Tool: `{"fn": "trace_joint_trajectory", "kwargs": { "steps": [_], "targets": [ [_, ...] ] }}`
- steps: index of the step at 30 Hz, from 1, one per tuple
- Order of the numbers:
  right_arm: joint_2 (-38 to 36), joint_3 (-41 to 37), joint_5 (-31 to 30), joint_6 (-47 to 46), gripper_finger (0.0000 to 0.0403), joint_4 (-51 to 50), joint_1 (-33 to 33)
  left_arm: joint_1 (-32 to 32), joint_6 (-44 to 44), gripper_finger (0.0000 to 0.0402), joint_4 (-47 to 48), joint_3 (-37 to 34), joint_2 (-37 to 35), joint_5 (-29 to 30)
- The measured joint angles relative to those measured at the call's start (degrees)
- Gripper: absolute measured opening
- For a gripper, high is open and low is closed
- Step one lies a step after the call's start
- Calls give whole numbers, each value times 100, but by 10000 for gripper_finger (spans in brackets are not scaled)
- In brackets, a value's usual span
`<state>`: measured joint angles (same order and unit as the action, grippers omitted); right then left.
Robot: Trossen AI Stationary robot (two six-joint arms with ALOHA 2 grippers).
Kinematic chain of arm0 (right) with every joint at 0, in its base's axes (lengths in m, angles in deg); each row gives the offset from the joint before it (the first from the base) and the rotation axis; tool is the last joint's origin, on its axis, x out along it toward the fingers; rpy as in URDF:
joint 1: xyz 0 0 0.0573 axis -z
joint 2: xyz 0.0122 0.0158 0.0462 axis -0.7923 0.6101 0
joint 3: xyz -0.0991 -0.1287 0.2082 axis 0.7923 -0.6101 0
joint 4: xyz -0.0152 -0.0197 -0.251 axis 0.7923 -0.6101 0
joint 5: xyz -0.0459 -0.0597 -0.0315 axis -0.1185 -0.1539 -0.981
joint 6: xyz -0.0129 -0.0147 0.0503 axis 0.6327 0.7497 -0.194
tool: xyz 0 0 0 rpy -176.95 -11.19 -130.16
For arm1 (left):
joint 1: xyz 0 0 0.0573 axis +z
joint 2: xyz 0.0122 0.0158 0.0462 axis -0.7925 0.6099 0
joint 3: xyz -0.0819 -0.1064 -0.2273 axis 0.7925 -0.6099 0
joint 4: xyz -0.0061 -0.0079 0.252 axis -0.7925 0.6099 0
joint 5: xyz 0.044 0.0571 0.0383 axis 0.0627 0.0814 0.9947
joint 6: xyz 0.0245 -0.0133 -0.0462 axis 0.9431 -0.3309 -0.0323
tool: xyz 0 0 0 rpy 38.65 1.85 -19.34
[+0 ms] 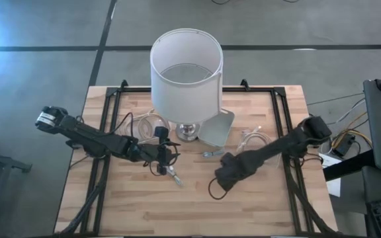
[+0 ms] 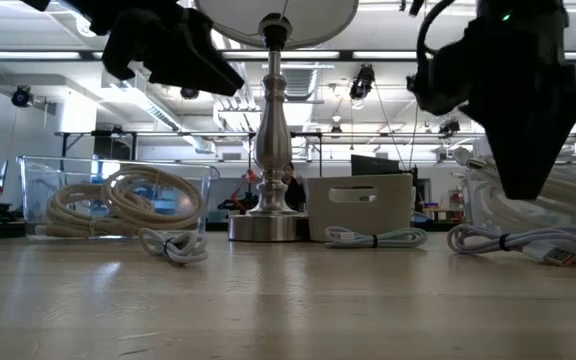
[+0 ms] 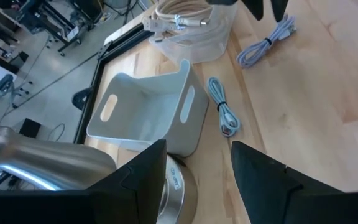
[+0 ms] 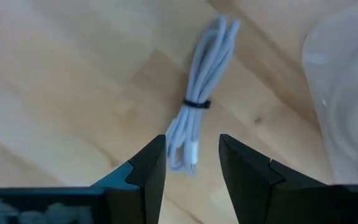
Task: Pick & Place USB Port
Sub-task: Put the purple charger cable into the gray bin
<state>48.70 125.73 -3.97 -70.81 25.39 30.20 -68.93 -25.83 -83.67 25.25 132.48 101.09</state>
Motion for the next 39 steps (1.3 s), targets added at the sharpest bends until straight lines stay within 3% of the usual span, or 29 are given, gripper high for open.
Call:
{"fn": "trace_joint_trajectory", "kwargs": {
  "steps": [19,32,39],
  "targets": [
    [528,-120,302,-101,137,183,128,0,45,186,15,0,0,-1],
    [637,-173,306,395,135,567,202,0,95,186,13,0,0,-1],
    [637,-149,576,516,83,563,204,-2,95,186,15,0,0,-1]
  ]
}}
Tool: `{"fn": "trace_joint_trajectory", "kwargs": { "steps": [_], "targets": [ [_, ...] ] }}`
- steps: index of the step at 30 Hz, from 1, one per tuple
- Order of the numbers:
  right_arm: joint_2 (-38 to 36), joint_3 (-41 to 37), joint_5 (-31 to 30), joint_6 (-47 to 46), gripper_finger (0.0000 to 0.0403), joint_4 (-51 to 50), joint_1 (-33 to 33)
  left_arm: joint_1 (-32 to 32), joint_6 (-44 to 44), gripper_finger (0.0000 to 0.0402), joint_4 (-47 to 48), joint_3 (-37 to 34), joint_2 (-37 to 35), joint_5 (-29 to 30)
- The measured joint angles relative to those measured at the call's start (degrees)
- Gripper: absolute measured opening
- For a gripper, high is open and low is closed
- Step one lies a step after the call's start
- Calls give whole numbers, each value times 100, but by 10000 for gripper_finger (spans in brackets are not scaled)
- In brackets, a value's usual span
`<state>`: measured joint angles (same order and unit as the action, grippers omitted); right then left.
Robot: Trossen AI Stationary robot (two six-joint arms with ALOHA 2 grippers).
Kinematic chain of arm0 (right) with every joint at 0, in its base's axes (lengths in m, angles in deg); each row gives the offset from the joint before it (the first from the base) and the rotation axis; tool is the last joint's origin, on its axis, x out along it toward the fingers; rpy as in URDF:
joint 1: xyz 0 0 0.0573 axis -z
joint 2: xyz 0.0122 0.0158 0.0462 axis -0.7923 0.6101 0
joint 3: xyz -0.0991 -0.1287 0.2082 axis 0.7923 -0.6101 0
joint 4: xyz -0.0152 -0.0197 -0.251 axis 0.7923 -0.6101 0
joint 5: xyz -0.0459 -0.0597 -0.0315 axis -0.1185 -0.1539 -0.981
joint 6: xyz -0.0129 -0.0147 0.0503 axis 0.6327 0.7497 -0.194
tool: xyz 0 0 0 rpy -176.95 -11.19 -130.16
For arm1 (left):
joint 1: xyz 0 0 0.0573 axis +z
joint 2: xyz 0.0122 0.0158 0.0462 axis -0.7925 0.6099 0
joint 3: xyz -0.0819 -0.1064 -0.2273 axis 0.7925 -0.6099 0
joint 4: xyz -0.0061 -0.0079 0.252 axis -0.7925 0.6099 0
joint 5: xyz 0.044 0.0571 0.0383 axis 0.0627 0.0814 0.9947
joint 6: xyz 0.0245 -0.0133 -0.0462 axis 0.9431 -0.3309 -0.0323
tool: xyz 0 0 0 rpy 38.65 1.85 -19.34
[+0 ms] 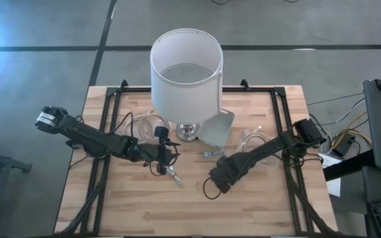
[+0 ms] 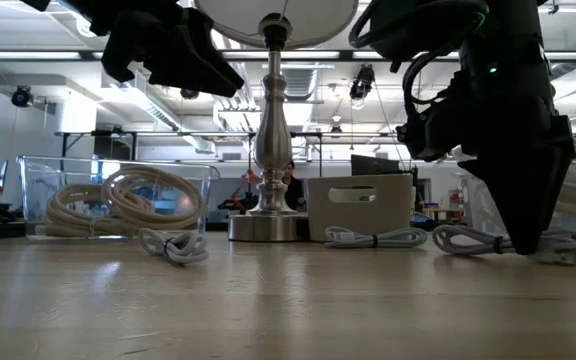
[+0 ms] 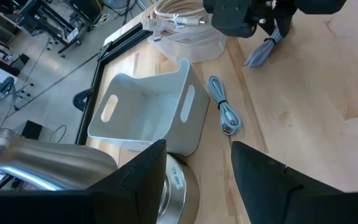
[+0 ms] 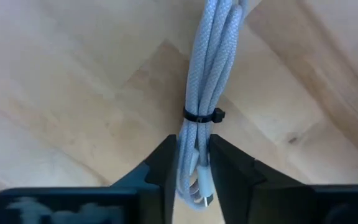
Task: Pick & Place USB Port
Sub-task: Put the purple charger cable into the gray bin
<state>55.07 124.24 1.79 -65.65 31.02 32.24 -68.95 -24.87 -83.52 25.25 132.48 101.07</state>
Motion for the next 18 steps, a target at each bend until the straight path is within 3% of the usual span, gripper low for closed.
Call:
{"fn": "trace_joint_trajectory", "kwargs": {
  "steps": [7,18],
  "targets": [
    [-37,276,198,265,19,43,-9,-2,0,186,-2,0,0,2],
    [-55,1396,-53,1243,18,-212,-35,-2,-54,186,0,0,0,0]
  ]
}}
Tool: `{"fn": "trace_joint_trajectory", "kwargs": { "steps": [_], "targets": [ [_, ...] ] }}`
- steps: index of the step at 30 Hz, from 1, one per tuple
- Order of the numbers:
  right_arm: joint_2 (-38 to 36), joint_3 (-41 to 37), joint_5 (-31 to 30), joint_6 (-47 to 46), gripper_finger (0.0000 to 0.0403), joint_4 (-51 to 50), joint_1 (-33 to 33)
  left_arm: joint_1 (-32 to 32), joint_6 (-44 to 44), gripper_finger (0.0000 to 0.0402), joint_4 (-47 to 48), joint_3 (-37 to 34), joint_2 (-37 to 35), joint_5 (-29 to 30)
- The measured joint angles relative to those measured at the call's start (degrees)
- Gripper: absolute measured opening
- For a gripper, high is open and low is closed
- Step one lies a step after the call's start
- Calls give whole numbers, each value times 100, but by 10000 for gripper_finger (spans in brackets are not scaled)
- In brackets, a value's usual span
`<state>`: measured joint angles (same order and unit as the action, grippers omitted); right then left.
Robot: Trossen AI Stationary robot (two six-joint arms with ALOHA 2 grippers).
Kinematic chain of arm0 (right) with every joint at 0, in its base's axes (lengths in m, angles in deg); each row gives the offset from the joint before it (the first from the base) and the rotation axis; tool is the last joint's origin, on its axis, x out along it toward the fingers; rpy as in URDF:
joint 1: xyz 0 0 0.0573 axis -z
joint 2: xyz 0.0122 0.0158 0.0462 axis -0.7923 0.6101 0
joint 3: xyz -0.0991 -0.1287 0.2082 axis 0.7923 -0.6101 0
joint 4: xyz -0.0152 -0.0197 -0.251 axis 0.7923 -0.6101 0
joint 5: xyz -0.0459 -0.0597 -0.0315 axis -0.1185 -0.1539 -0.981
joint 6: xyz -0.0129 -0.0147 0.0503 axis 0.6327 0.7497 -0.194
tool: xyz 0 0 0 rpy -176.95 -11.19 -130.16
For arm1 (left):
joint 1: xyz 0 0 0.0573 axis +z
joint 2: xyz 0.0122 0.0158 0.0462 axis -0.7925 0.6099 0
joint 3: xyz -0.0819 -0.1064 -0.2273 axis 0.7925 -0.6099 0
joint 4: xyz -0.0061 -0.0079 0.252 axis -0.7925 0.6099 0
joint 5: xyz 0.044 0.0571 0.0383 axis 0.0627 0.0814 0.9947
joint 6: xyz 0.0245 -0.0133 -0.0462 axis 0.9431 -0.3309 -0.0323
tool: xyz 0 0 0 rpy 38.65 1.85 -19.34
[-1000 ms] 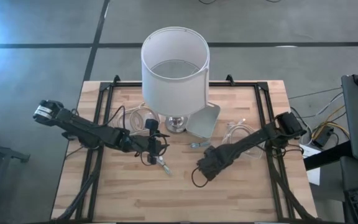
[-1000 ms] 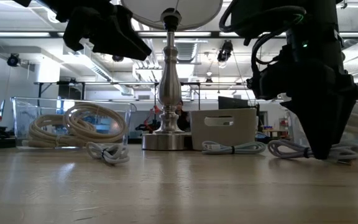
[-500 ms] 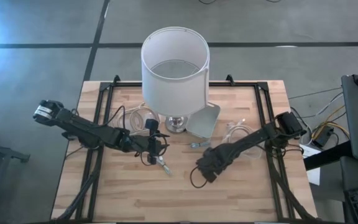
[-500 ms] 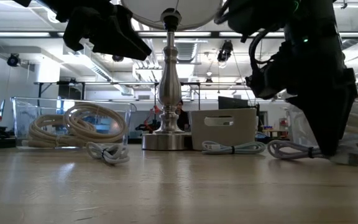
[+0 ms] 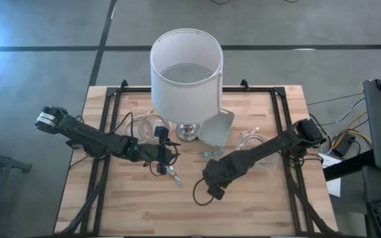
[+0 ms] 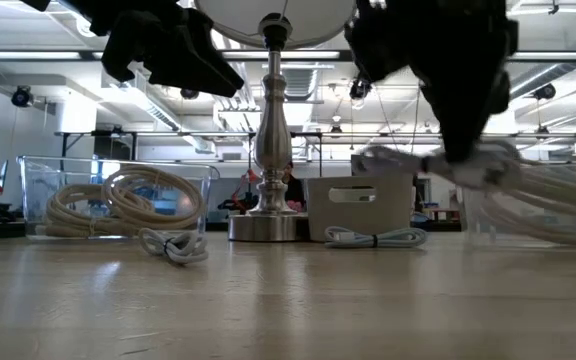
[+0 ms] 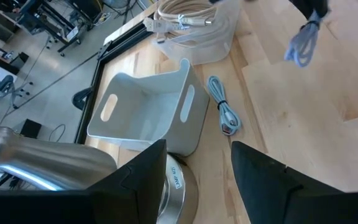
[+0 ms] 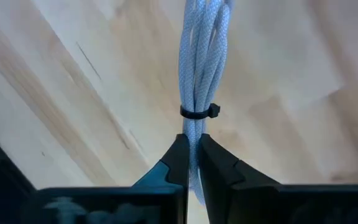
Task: Pick & Place USB Port
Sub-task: Put the purple charger cable into the gray bin
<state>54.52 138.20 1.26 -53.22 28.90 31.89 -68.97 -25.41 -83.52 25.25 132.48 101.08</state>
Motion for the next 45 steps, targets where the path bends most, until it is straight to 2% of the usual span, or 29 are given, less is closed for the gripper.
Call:
{"fn": "trace_joint_trajectory", "kwargs": {
  "steps": [3,10,14,21,28,36,45],
  "targets": [
    [0,377,-523,96,18,-493,6,2,-111,186,0,0,0,0],
    [-11,1182,-2306,260,18,-2081,134,3,-246,186,4,-9,0,0],
    [-13,1425,-2817,649,18,-2527,476,0,-295,186,7,-22,0,0],
    [1,1336,-2841,2025,18,-2405,1350,0,-442,186,2,-39,0,0],
    [11,1078,-2730,2581,18,-2069,2050,0,-656,186,28,-52,0,-2],
    [11,951,-2477,3515,18,-1452,2174,0,-724,186,38,-52,0,0],
    [13,425,-2473,3392,34,-1234,2265,-4,-1039,186,44,-52,0,-3]
  ]
}}
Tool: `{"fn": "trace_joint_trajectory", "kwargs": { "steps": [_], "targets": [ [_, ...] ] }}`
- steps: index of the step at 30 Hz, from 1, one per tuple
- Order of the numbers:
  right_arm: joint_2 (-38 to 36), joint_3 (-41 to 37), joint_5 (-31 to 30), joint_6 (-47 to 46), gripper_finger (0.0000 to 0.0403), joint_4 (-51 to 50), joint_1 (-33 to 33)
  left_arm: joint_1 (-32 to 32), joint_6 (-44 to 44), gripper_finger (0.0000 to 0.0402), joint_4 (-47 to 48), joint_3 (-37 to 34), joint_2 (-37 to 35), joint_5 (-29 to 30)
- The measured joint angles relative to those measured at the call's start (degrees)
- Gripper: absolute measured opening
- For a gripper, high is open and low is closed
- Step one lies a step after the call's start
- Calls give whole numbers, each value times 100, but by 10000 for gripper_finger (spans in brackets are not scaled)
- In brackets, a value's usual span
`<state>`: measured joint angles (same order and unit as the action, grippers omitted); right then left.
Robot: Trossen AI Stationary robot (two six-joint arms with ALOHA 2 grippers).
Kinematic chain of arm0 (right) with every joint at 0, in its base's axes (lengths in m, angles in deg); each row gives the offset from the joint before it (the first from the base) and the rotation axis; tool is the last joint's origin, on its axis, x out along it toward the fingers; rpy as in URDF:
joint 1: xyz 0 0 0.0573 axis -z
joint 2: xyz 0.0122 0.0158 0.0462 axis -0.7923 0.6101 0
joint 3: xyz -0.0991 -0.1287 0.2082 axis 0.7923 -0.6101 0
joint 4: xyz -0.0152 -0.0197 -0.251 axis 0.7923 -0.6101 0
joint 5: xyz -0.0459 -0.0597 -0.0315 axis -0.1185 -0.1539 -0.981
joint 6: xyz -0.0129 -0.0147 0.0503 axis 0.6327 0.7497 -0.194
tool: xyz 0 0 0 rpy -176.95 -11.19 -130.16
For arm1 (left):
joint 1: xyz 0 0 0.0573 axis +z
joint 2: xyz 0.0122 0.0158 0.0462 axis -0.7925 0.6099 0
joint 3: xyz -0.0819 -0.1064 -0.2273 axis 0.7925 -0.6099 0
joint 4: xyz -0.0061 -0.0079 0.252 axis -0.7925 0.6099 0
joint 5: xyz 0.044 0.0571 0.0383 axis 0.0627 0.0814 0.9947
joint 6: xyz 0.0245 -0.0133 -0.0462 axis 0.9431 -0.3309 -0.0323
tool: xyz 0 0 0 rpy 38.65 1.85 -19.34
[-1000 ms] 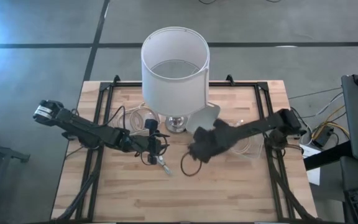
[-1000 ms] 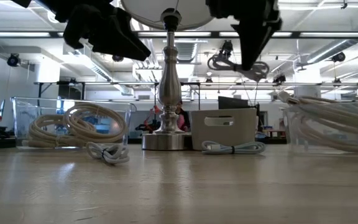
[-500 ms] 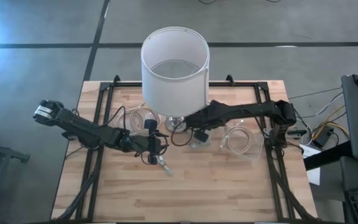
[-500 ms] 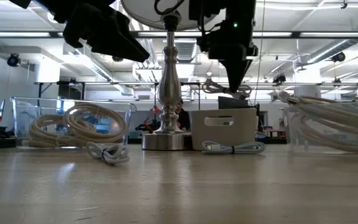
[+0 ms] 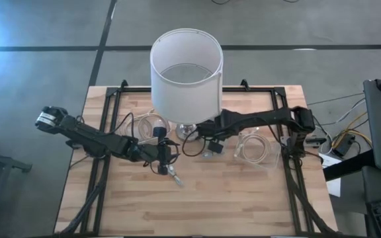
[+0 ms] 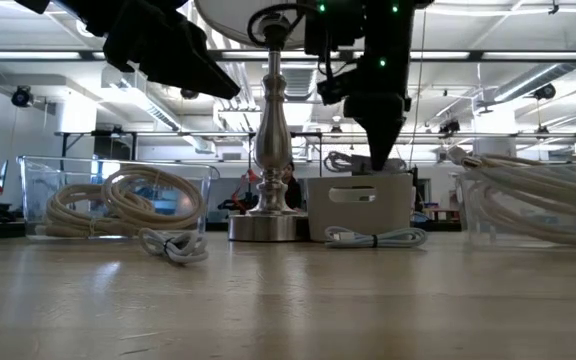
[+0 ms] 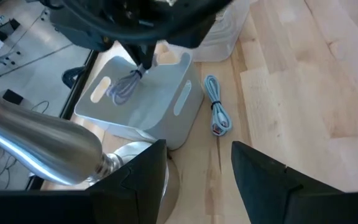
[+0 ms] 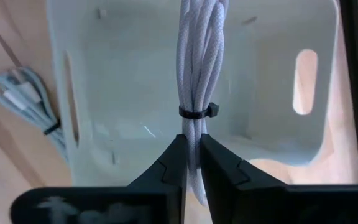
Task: Pick & Place USB Port
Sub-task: Put the purple charger cable into the gray bin, then put the right blue charger cable into the gray bin
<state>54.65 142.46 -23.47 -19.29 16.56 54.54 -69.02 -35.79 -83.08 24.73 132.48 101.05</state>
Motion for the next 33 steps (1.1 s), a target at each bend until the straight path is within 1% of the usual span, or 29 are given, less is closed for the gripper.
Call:
{"fn": "trace_joint_trajectory", "kwargs": {
  "steps": [8,17,24,27,30,33],
  "targets": [
    [4,-461,6,329,67,758,17,0,-172,186,-2,0,0,0],
    [-4,-465,33,345,104,702,0,0,-312,186,-2,0,0,0],
    [-9,-24,123,402,119,399,-153,-2,-441,186,27,0,0,-29],
    [-13,221,308,388,123,259,-286,-2,-455,186,227,0,0,-373],
    [-13,384,514,385,126,238,-484,-7,-508,186,494,0,0,-943],
    [-15,456,933,289,125,249,-716,-10,-644,186,758,0,0,-1493]
  ]
}}
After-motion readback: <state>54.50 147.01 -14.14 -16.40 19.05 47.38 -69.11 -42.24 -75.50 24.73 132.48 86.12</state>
